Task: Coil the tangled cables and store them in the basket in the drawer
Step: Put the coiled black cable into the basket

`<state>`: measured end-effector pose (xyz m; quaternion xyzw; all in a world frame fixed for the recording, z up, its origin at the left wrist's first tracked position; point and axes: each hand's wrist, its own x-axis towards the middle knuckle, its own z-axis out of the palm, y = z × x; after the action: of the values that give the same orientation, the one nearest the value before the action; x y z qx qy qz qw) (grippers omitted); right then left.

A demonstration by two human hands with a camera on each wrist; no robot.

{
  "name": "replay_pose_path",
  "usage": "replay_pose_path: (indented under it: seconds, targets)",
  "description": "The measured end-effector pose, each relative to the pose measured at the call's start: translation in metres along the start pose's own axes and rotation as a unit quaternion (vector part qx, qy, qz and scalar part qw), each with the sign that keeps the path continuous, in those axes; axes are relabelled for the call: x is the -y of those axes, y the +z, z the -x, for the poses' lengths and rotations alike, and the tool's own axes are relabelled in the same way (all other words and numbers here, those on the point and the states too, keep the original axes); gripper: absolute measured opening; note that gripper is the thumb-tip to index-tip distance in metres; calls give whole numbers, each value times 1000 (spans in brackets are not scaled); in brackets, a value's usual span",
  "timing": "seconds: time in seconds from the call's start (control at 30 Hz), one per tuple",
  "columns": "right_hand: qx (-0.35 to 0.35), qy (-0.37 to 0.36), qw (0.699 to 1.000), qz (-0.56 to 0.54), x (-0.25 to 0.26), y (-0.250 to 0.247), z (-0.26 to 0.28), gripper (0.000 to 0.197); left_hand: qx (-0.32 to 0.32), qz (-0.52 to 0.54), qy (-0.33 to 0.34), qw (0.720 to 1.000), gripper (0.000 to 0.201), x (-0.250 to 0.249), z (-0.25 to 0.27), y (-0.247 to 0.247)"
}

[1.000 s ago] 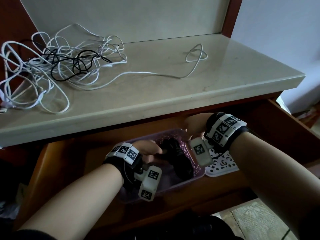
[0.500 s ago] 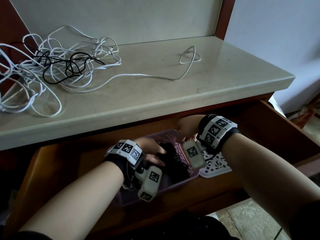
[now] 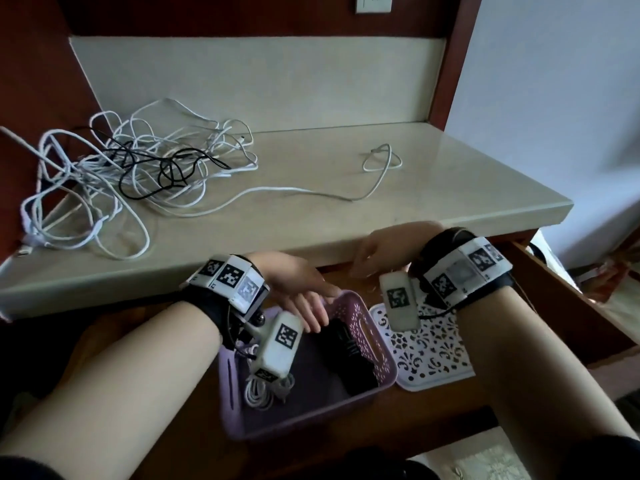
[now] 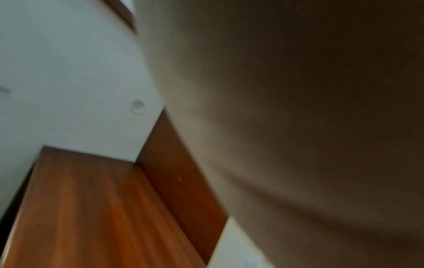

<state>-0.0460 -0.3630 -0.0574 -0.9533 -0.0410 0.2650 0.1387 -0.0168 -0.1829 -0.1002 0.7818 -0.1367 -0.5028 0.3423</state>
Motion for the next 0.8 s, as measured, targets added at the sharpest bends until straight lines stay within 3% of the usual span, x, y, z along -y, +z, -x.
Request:
replay_pose_path:
  seconds: [0.13,0.27,0.4,0.5,0.6,0.67,0.73,0.8]
  targets:
    - [-88,-30,985,-147,-10,-43,23,30,-18,-11,110,994,37,-24,33,-13]
    - [-244,39,942,-228,-17,-71,13,25,-83,55,194,976,19,-52,48,-33]
    - [-316,86,905,-271,-15,-79,-1,24,-208,174,258,927,4,-70,43,-42]
    - [-326,45,896,-297,-9,-80,-9,14,-274,218,281,893,24,-70,29,-45]
    - [-347,15,879,-326,7,-85,-9,21,-279,115,260,917,65,-63,18,-52]
    - [-313,-46,850,-422,22,-88,-6,23,-270,-2,225,936,78,-59,17,-56]
    - [-280,-115,816,-493,35,-91,-5,24,-255,-68,203,943,74,-57,20,-60]
    - [-281,-146,780,-540,44,-96,-5,25,-259,-122,187,940,57,-56,26,-61]
